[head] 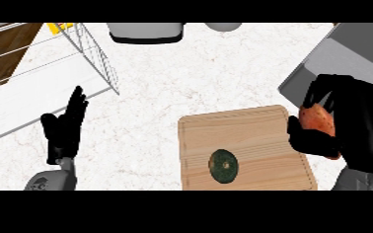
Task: Pick the sweet potato from the cutting board and place it in the cardboard box
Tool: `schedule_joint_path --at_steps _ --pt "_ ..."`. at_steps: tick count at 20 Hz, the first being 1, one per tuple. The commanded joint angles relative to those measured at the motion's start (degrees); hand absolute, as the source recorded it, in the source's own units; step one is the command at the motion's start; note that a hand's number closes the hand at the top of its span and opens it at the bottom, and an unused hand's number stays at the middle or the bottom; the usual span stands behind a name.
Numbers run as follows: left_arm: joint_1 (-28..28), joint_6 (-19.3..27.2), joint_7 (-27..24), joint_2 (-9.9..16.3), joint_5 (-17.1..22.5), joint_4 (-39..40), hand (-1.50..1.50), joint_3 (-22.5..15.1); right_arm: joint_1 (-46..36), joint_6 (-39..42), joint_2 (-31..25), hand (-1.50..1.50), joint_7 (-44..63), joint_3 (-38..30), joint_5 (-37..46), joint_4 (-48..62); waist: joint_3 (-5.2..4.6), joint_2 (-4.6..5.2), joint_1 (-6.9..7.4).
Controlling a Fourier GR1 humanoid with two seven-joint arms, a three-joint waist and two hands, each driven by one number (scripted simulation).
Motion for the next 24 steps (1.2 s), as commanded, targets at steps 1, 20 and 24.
schedule_joint_path --at_steps 1,20,24 --pt "0.6 0.1 2.0 -0.5 -0.2 -1.8 0.0 -0.6 -3.0 5.1 -2.6 1.5 1.9 -4.5 -0.1 -2.9 0.03 0.08 0.24" --pt "-1.4 -1.9 -2.2 0.0 0.7 3.3 0.0 1.3 -12.5 -20.2 -18.6 1.5 -30.2 -30.1 -9.7 42.3 0.04 0.41 0.75" --pt "-0.1 -0.7 1.6 0.0 -0.9 -2.2 0.0 -0.5 -11.9 -29.9 -20.0 1.5 -40.2 -32.8 -10.1 56.3 0.13 0.5 1.34"
